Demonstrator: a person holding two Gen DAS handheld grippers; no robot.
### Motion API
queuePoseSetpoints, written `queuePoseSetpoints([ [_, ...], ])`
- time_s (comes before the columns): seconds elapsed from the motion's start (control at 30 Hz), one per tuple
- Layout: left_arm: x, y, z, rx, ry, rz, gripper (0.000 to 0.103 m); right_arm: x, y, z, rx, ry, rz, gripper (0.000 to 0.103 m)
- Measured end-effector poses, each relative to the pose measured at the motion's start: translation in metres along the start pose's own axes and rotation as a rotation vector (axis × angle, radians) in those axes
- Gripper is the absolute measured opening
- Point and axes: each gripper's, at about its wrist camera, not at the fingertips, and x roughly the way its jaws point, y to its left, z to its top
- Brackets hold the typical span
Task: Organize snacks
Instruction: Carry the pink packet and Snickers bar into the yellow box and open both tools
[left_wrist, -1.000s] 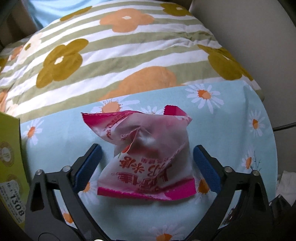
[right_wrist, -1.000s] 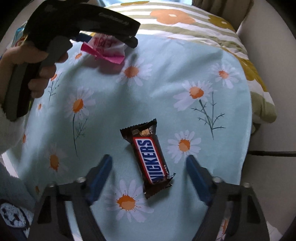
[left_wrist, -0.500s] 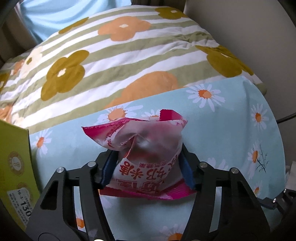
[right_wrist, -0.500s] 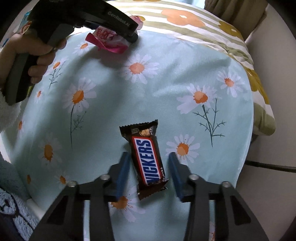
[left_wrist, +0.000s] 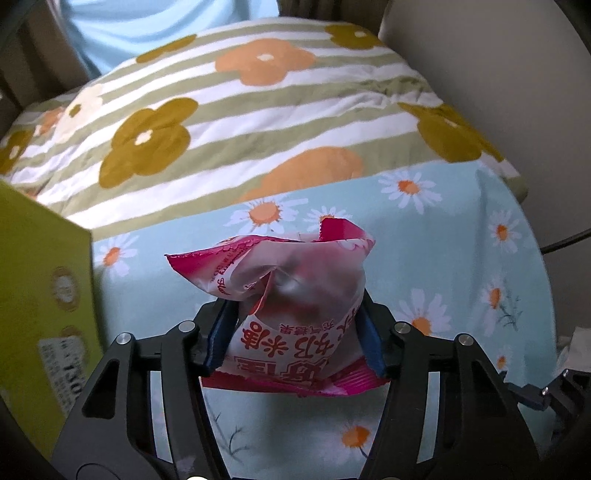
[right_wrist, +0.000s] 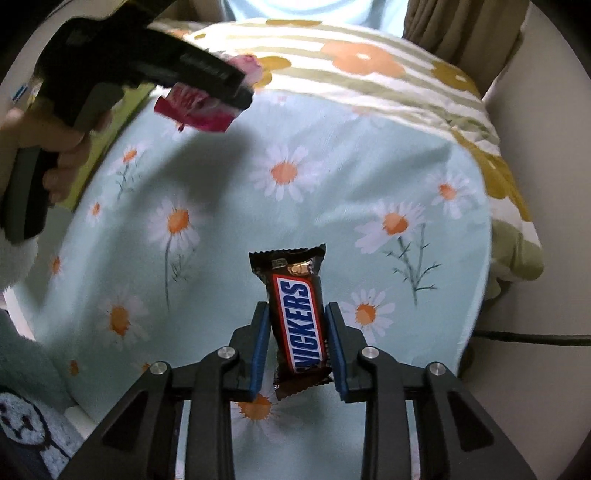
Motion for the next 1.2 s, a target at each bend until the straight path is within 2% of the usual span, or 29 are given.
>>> queuePoseSetpoints([
  [0.23, -0.076, 0.005, -0.004, -0.032, -0.13, -0.02, 0.055, -0.051, 0.002, 0.011, 0.034, -0.132, -0.006, 0.027],
  [0.43, -0.148, 0.024, -0.016, -0.088, -0.231, -0.023, 0.055, -0.097, 0.018, 0.041, -0.002, -0.256, 0.002, 0.027],
  [0.53, -0.185, 0.045, -0.023, -0.117, -0.282, 0.025, 0.055, -0.114, 0.03, 0.056, -0.035, -0.293, 0.009, 0.027],
  [0.67, -0.225, 0.084, -0.037, -0.174, -0.331, 0.086, 0.055, -0.132, 0.06, 0.078, -0.104, -0.35, 0.026, 0.027],
  [0.87, -0.262, 0.152, -0.063, -0.254, -0.38, 0.14, 0.055, -0.147, 0.122, 0.109, -0.175, -0.409, 0.058, 0.027],
  [0.97, -0.271, 0.192, -0.078, -0.276, -0.388, 0.151, 0.055, -0.148, 0.152, 0.121, -0.18, -0.43, 0.087, 0.027],
  [1.2, -0.27, 0.286, -0.111, -0.316, -0.341, 0.154, 0.055, -0.139, 0.232, 0.152, -0.143, -0.433, 0.151, 0.027],
])
